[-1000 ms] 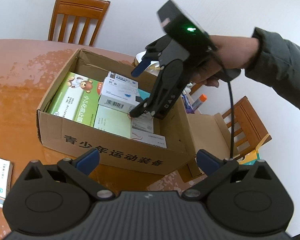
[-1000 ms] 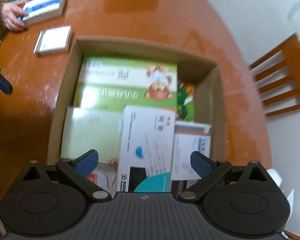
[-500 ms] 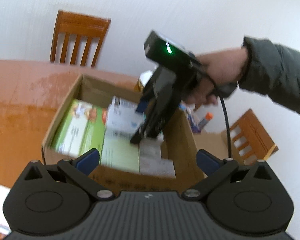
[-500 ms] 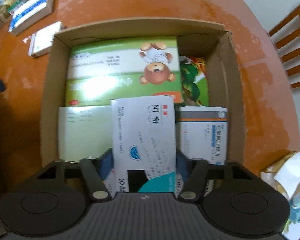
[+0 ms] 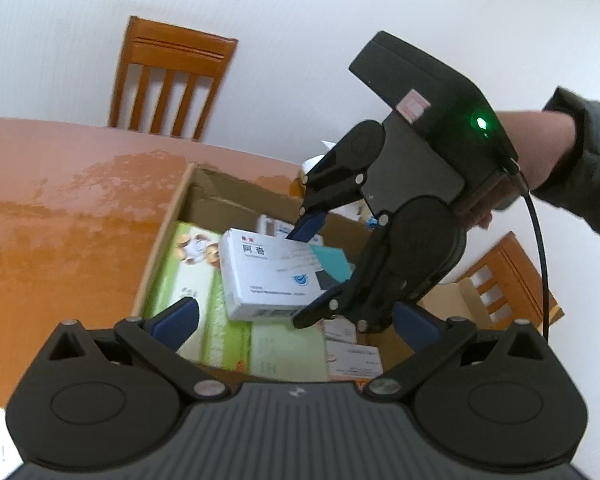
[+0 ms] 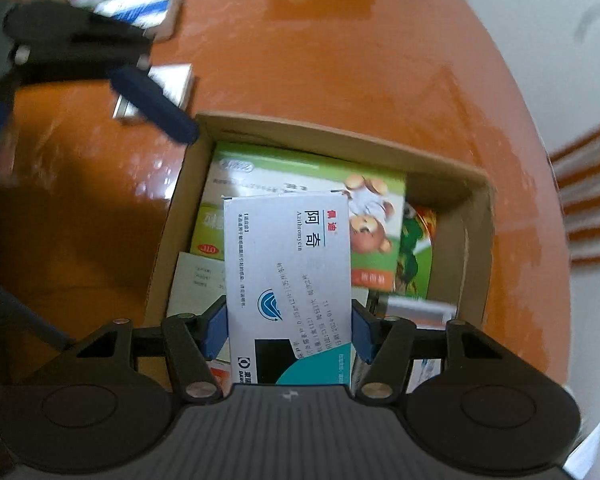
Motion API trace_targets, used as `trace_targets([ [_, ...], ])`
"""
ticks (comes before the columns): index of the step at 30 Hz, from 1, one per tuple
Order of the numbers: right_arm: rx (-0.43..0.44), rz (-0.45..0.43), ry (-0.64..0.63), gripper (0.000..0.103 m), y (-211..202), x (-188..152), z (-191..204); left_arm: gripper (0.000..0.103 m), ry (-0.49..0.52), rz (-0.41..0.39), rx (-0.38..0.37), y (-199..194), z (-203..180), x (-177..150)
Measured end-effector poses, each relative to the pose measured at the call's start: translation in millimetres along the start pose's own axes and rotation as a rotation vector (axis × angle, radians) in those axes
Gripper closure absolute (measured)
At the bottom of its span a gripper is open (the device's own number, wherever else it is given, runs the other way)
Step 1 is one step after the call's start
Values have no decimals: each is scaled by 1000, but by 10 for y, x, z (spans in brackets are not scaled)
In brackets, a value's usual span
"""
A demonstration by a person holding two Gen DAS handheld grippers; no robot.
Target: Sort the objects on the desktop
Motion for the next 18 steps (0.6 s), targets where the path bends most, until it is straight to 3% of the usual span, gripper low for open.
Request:
trace_targets([
  [8, 9, 67, -317, 38, 112, 353, 82, 0, 27, 35, -21, -7, 67, -82],
  [18, 13, 146, -616, 38, 250, 563, 168, 0, 9, 48, -4, -23, 198, -88],
])
Point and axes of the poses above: each gripper's, at about its wrist camera, not at the fingertips, and y roughly the way its jaws point, z to its left, x to its top, the point moved 6 cm from there along y, roughly the way its jaws point, and after that the axes turned 14 degrees about -y, right-handed, at the moved point
